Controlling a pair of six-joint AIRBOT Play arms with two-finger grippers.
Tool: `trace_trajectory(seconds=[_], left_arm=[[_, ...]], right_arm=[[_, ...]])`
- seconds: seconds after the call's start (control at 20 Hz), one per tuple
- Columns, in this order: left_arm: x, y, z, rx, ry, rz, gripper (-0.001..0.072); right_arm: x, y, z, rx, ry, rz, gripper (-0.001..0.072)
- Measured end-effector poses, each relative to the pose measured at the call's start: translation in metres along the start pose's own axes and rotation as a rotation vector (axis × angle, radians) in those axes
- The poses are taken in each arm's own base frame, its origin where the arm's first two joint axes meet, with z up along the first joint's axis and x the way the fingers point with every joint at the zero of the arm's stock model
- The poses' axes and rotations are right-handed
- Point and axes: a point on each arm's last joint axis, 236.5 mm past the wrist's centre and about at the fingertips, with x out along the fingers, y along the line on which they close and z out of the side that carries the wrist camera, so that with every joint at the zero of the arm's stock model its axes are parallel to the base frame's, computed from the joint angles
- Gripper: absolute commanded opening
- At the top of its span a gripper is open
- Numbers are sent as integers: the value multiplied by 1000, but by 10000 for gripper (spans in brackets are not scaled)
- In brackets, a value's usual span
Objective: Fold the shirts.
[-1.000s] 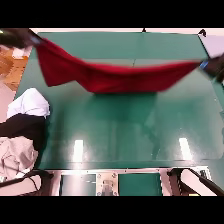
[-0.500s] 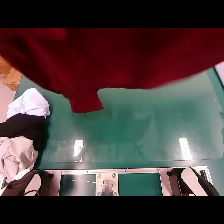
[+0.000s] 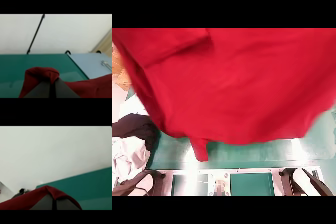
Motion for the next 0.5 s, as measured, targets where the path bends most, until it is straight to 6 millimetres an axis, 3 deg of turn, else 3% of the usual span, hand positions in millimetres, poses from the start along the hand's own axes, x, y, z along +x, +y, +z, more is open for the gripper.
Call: trace_trajectory(seconds=[0.15, 0.3, 0.4, 0.5], left_arm=[[89, 73, -88, -163, 249, 10, 29], [168, 148, -177, -293, 382, 95, 28], [203, 188, -214, -364, 382, 152, 28], [222, 223, -234, -399, 349, 217, 28]], right_arm=[[53, -89, -73, 179, 132, -70, 17], [98, -183, -150, 346, 250, -185, 17], [118, -237, -192, 435, 314, -251, 16], [136, -276, -220, 494, 359, -286, 17]])
